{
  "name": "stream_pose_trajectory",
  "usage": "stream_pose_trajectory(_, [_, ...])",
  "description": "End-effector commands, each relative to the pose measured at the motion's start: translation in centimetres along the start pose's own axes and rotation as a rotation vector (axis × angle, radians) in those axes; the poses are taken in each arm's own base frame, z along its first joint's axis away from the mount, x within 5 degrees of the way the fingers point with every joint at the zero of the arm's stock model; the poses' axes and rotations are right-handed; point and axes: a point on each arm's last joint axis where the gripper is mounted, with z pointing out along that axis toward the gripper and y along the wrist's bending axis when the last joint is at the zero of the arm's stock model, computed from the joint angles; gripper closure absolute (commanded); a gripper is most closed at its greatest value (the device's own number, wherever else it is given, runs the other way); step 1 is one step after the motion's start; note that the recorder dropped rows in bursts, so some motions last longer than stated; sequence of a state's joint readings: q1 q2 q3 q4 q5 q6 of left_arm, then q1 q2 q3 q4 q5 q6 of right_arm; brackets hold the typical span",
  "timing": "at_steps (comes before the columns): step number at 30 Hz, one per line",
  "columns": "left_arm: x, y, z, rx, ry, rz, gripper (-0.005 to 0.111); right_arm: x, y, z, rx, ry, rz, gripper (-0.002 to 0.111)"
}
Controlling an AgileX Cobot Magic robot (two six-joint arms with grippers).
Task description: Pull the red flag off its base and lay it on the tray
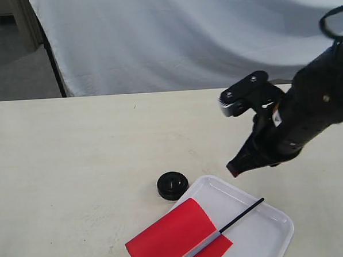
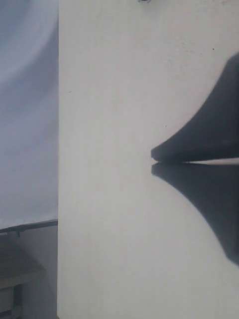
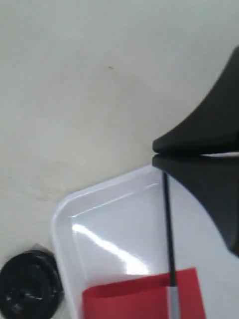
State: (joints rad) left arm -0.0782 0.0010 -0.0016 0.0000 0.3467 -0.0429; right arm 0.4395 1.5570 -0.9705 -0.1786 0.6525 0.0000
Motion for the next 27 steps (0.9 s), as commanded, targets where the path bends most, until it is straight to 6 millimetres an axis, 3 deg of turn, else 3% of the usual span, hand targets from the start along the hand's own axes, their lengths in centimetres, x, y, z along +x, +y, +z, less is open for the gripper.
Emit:
stream_pose_trajectory(1, [0.0, 0.0, 0.0, 0.007, -0.003, 0.003, 0.107, 2.0, -2.9, -0.7, -0.163, 0.134, 0.181, 0.109])
stream_pose_trajectory(8, [0.0, 0.0, 0.0, 0.007, -0.003, 0.003, 0.107, 7.1, -8.5, -2.9, -0.046, 0.049, 0.476, 0.109])
stream_pose_trajectory(12, [0.0, 0.0, 0.0, 0.007, -0.003, 0.003, 0.107, 9.5, -10.1, -5.2, 0.066, -0.093, 0.607, 0.109])
stream_pose_trajectory(16, [0.0, 0.0, 0.0, 0.007, -0.003, 0.003, 0.107, 11.2, -10.1, -6.8, 0.207, -0.225, 0.549, 0.109])
stream_pose_trajectory(20, [0.0, 0.0, 0.0, 0.007, -0.003, 0.003, 0.107, 12.2, -8.6, -8.5, 0.268, -0.466, 0.597, 0.109])
stream_pose_trajectory(27, [0.0, 0.0, 0.0, 0.007, -0.003, 0.003, 0.107, 14.3, -5.4, -11.5, 0.341, -0.784, 0.507, 0.109])
